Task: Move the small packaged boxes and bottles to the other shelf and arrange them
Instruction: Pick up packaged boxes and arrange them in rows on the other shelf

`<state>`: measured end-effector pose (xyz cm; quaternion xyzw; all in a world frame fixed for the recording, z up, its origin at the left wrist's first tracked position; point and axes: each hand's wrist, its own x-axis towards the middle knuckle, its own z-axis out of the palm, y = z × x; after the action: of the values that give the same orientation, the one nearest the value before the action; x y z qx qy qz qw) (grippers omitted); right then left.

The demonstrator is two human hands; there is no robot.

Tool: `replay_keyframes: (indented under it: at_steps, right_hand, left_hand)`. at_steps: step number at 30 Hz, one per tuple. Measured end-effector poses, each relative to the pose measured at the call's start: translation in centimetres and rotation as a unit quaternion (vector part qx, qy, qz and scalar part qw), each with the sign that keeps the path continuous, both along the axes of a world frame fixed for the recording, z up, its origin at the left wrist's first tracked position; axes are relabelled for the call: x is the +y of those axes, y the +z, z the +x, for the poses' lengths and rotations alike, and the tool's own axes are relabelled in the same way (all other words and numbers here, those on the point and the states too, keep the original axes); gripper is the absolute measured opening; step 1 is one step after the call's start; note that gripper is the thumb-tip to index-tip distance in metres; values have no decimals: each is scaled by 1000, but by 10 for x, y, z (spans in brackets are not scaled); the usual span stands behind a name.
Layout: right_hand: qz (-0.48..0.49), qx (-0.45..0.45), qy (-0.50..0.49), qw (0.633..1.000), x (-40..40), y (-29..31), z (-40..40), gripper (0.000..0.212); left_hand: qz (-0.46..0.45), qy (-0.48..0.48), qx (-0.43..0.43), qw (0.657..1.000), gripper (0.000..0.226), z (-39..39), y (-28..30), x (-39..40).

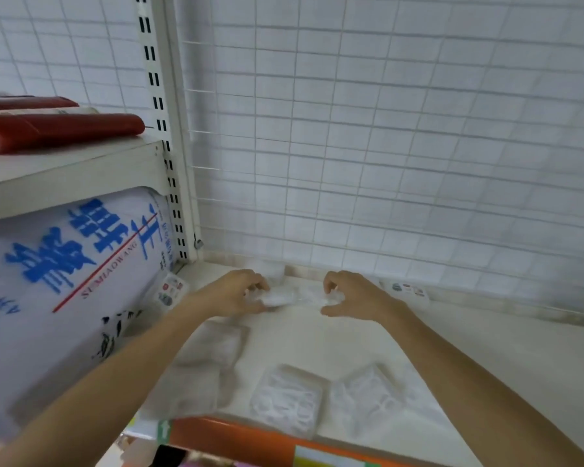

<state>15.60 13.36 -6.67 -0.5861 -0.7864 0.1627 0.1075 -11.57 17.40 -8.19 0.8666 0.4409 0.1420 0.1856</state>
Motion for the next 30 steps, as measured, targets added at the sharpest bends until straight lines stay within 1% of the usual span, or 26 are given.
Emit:
replay_keyframes:
  at_steps: [1, 3, 4, 5, 7, 9, 10, 15, 16, 18, 20, 23, 28, 30]
  right_hand:
    - [0, 32, -9, 999, -3, 3, 0, 28]
    - [-19, 86, -33, 996, -9, 8, 0, 22]
    - [-30, 100, -46, 993, -10, 9, 0, 20]
    - [-37, 110, -57, 992, -12, 10, 0, 18]
    - [-43, 146, -72, 986, -14, 10, 1, 19]
    - [-56, 193, -86, 976, -16, 10, 1, 17]
    - [-60, 202, -89, 973, -18, 9, 1, 15]
    - [-63, 205, -102, 971, -21, 3, 7, 15]
    - [-60, 207, -104, 971, -22, 2, 9, 16]
    - [-64, 213, -105, 969, -24, 1, 13, 20]
    - [-78, 197, -96, 973, -27, 0, 14, 30]
    - [-84, 163, -75, 980, -30, -2, 13, 44]
    - [-90, 160, -65, 981, -31, -12, 12, 55]
    - [-82, 141, -71, 984, -30, -12, 11, 61]
  left_hand:
    - [-23, 7, -42, 999, 19, -3, 2, 0]
    - [-61, 18, -111, 992, 5, -7, 4, 1]
    - [-82, 21, -135, 987, 4, -9, 6, 0]
    - [-105, 27, -150, 983, 11, -9, 7, -1]
    - [-138, 35, -158, 977, 20, -8, 9, -4]
    - [-155, 41, -161, 974, 21, -7, 8, -6]
    - [-157, 46, -163, 973, 20, -7, 7, -7]
    - [-119, 67, -174, 975, 13, -6, 3, -10]
    - [-119, 67, -175, 975, 18, -7, 5, -11]
    - [-133, 66, -161, 976, 34, -12, 6, -14]
    - [-126, 68, -131, 981, 49, -14, 4, -18]
    - [-91, 81, -89, 989, 67, -11, -1, -23]
    - [-108, 97, -7, 989, 104, -16, -4, -27]
    - [-99, 113, 7, 989, 105, -19, -4, -26]
